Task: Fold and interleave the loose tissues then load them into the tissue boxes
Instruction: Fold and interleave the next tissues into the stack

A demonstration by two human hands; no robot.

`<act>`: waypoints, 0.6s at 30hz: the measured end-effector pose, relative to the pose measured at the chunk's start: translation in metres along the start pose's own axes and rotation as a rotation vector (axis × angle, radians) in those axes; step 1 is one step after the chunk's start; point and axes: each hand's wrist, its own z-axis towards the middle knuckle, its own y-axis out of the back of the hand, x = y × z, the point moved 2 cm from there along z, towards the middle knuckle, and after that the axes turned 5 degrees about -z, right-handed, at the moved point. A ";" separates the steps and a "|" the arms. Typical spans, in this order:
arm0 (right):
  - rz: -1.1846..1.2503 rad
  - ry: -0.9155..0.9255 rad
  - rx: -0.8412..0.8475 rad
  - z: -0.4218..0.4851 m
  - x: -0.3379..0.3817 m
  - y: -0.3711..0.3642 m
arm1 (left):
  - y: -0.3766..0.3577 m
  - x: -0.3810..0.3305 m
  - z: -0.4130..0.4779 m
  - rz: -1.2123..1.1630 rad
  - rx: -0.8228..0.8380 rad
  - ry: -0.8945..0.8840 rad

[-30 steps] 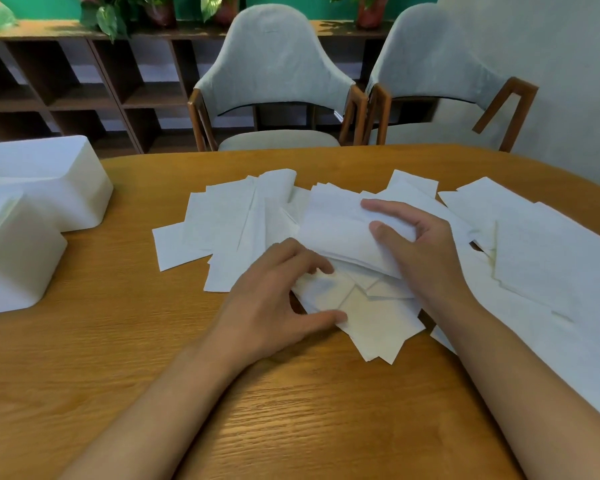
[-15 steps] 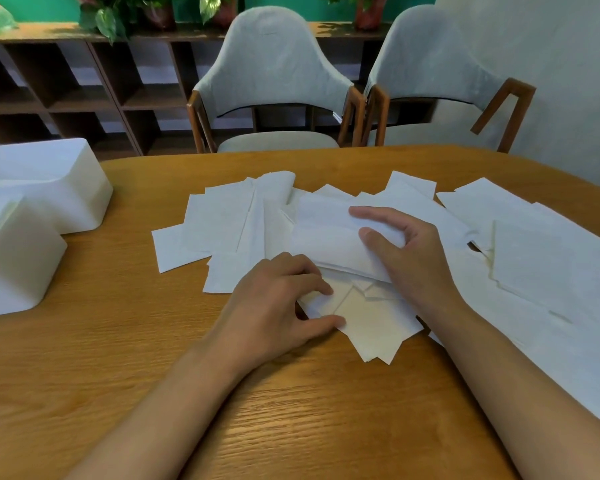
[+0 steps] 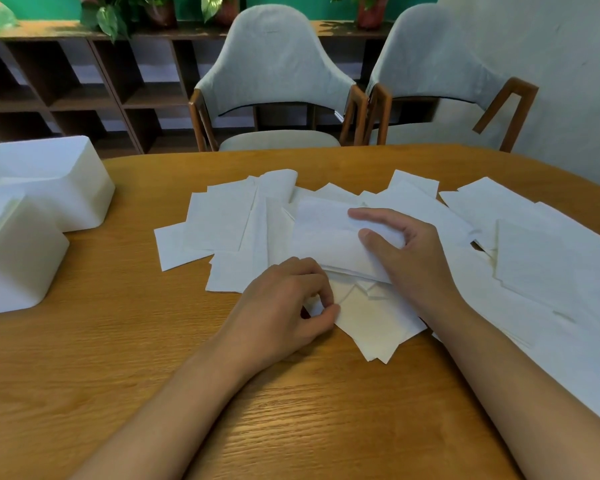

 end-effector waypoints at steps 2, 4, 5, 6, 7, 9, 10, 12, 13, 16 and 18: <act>0.004 0.007 -0.003 0.000 0.000 0.001 | 0.005 -0.001 -0.001 -0.080 -0.017 0.014; 0.001 -0.003 -0.005 0.001 0.000 0.001 | 0.013 -0.005 -0.002 -0.170 -0.056 0.025; -0.001 -0.009 -0.009 0.002 -0.001 0.001 | 0.018 -0.008 -0.002 -0.214 -0.077 0.037; -0.001 -0.015 -0.014 0.003 -0.001 0.001 | 0.022 -0.011 -0.003 -0.255 -0.095 0.049; 0.001 -0.022 -0.017 0.003 -0.001 0.001 | 0.026 -0.013 -0.003 -0.289 -0.114 0.057; 0.003 -0.030 -0.019 0.003 -0.002 0.001 | 0.033 -0.017 -0.005 -0.329 -0.157 0.061; 0.000 -0.033 -0.019 0.003 -0.002 0.001 | 0.036 -0.018 -0.006 -0.337 -0.185 0.052; -0.010 -0.040 -0.026 0.003 -0.003 0.002 | 0.044 -0.018 -0.007 -0.342 -0.237 0.031; -0.015 -0.048 -0.028 0.003 -0.003 0.002 | 0.048 -0.018 -0.008 -0.352 -0.256 0.026; -0.020 -0.057 -0.027 0.003 -0.003 0.002 | 0.057 -0.017 -0.006 -0.418 -0.262 -0.012; -0.024 -0.056 -0.027 0.003 -0.002 0.002 | 0.061 -0.013 -0.005 -0.396 -0.229 -0.016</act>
